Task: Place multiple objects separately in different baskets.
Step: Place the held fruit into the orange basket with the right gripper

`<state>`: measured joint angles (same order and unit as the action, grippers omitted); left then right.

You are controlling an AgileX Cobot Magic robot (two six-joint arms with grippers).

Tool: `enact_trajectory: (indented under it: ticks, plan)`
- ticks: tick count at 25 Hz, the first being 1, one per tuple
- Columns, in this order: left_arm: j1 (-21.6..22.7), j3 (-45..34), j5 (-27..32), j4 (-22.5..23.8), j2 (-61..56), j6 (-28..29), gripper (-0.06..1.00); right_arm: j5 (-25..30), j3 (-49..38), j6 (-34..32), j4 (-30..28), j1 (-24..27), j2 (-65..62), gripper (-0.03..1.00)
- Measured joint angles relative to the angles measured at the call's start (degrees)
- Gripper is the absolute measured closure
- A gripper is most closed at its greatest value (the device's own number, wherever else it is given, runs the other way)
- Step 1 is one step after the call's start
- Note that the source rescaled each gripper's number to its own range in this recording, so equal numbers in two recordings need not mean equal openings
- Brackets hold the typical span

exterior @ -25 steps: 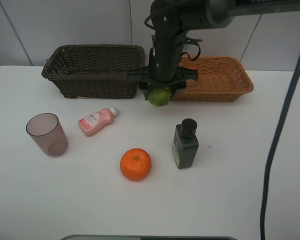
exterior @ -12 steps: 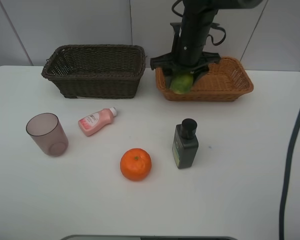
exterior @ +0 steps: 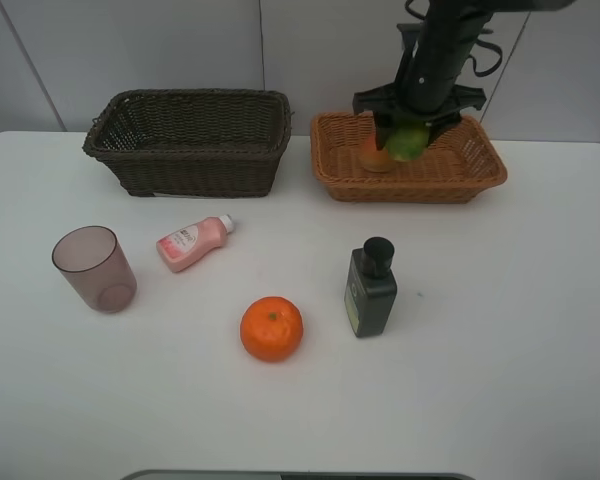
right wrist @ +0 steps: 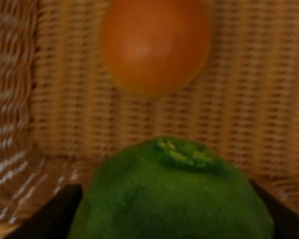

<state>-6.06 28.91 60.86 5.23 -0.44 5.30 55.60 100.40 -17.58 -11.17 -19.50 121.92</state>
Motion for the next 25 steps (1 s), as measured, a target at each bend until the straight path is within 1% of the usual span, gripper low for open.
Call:
enact_trajectory:
  ticks: [6, 8, 16, 25]
  plan:
    - [0.0, 0.0, 0.0, 0.0, 0.0, 0.0, 0.02, -7.8, 0.0, 0.0, -2.9, 3.2, 0.0, 0.54]
    - [0.0, 0.0, 0.0, 0.0, 0.0, 0.0, 0.02, -9.4, 0.0, 0.0, -3.4, 3.8, 0.6, 0.54]
    - [0.0, 0.0, 0.0, 0.0, 0.0, 0.0, 0.02, -11.9, 0.0, 0.0, -4.3, 4.6, 5.8, 0.54]
    - [0.0, 0.0, 0.0, 0.0, 0.0, 0.0, 0.02, -14.4, 0.0, -0.5, -4.4, 5.2, 7.4, 0.54]
